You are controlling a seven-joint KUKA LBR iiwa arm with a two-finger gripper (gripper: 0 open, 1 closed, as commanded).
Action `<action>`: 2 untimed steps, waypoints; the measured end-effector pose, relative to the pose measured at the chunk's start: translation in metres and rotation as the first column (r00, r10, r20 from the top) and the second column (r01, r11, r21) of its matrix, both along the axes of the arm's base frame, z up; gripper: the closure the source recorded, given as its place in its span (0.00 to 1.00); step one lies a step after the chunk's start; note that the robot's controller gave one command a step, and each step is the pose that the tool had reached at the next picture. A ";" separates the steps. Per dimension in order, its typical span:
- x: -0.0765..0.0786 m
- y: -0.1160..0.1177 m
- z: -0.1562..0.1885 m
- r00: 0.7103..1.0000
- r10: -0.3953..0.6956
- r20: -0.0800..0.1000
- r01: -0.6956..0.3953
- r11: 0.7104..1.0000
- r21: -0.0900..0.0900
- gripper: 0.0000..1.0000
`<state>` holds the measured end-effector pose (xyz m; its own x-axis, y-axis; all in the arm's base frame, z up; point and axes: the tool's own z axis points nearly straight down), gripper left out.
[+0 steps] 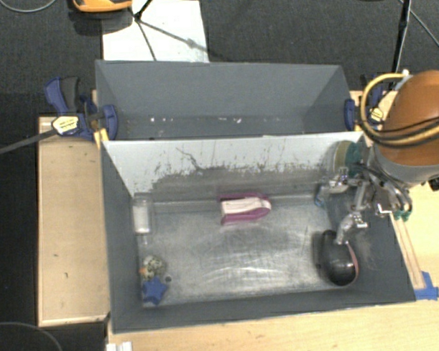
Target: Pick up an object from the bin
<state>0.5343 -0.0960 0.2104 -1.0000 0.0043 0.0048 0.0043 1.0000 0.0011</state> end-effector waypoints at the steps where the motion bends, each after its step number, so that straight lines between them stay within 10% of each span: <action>1: 0.053 0.031 -0.133 1.000 0.002 0.001 -0.002 1.000 0.001 0.00; 2: 0.037 0.012 -0.136 0.962 -0.272 0.009 0.272 0.962 0.001 0.00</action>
Offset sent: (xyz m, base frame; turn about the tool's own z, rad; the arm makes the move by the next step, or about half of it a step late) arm 0.0538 0.0292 -0.1295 0.0003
